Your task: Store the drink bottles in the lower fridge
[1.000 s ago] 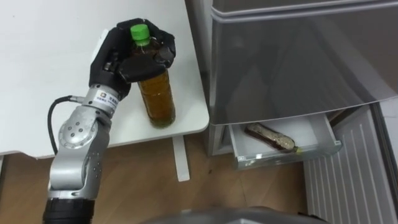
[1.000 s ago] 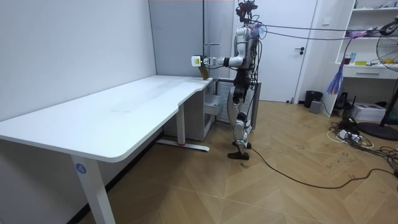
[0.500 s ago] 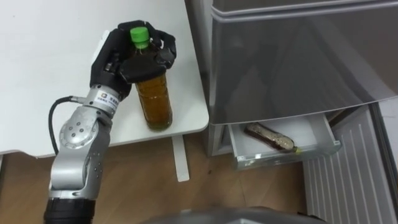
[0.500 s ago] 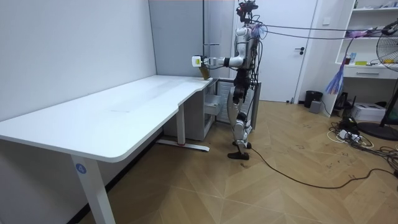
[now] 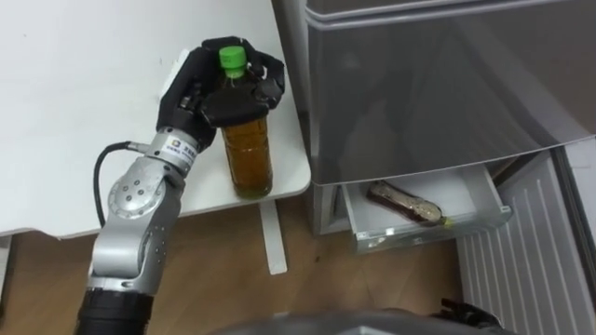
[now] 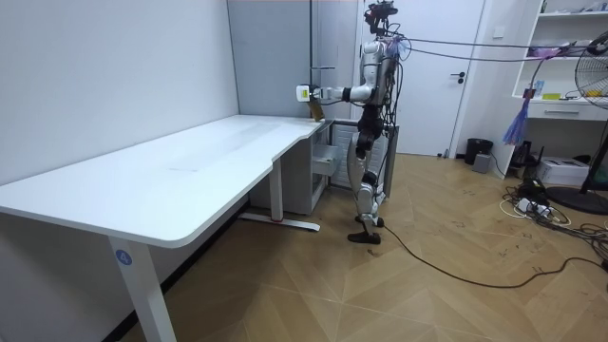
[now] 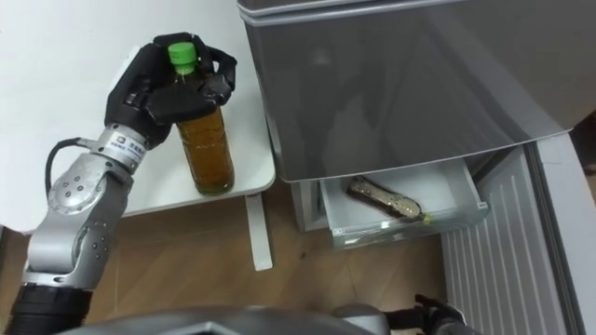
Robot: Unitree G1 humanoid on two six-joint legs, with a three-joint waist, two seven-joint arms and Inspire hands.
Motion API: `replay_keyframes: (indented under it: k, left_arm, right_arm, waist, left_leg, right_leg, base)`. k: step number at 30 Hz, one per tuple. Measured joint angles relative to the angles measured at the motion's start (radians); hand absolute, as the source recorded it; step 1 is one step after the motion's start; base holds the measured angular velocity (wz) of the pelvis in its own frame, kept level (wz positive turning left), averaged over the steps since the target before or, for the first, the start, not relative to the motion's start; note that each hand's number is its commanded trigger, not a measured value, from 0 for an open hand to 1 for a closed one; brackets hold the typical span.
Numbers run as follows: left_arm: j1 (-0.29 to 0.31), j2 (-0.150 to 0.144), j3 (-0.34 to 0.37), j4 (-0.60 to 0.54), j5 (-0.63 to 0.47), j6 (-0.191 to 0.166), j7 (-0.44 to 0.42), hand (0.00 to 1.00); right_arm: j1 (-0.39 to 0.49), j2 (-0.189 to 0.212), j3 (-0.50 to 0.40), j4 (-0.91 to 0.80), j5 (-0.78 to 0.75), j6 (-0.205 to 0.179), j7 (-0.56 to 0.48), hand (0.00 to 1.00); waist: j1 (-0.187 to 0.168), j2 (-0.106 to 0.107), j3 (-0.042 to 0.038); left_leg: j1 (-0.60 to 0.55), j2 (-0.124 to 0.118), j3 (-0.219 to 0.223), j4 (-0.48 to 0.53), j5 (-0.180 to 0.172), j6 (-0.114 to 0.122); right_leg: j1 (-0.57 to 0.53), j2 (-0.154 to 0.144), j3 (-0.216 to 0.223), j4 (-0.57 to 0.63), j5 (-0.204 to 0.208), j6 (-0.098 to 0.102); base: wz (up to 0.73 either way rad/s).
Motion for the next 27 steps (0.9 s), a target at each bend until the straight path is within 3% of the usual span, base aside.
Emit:
replay_keyframes:
  k: [4,9,13,19,27]
  left_arm:
    - [-0.014,-0.001,-0.015,0.0,-0.002,0.0,0.006,1.0]
    - [-0.013,-0.005,-0.036,0.0,-0.012,0.0,0.0,1.0]
    - [-0.012,-0.028,-0.051,0.0,-0.015,0.0,-0.004,1.0]
    - [-0.017,-0.042,-0.065,0.0,-0.011,0.0,-0.004,1.0]
    - [-0.017,-0.043,-0.081,-0.044,-0.009,0.0,-0.007,1.0]
  right_arm:
    - [0.001,-0.003,0.034,-0.082,-0.058,0.0,0.0,0.0]
    - [-0.016,0.045,0.067,-0.139,-0.067,-0.014,0.033,0.0]
    - [-0.019,0.075,0.101,-0.17,-0.069,-0.016,0.102,0.0]
    - [-0.019,0.084,0.106,-0.241,-0.08,-0.017,0.177,0.0]
    - [-0.008,0.102,0.108,-0.327,-0.116,-0.022,0.221,0.0]
  waist:
    - [0.02,0.0,-0.0007]
    - [0.019,-0.002,-0.001]
    - [0.031,-0.005,-0.0017]
    - [0.034,-0.024,-0.0103]
    - [0.034,-0.024,-0.0092]
  left_leg:
    - [-0.009,0.001,0.0,0.01,0.0,0.0]
    - [-0.006,0.002,-0.002,0.011,0.0,0.0]
    - [-0.007,0.001,0.001,0.009,0.0,0.0]
    - [-0.007,0.001,0.001,0.009,0.0,0.0]
    - [-0.013,0.001,0.0,0.01,0.0,0.0]
  right_leg:
    - [-0.014,0.0,0.0,0.012,0.0,0.0]
    - [-0.009,0.0,0.002,0.011,0.0,0.0]
    - [-0.014,0.0,0.01,0.011,0.0,0.0]
    - [-0.014,0.0,0.01,0.011,0.0,0.0]
    - [-0.018,-0.001,0.011,0.011,0.0,0.0]
  base:
    - [0.0]
    - [0.01]
    - [-0.04]
    - [0.0]
    - [0.0]
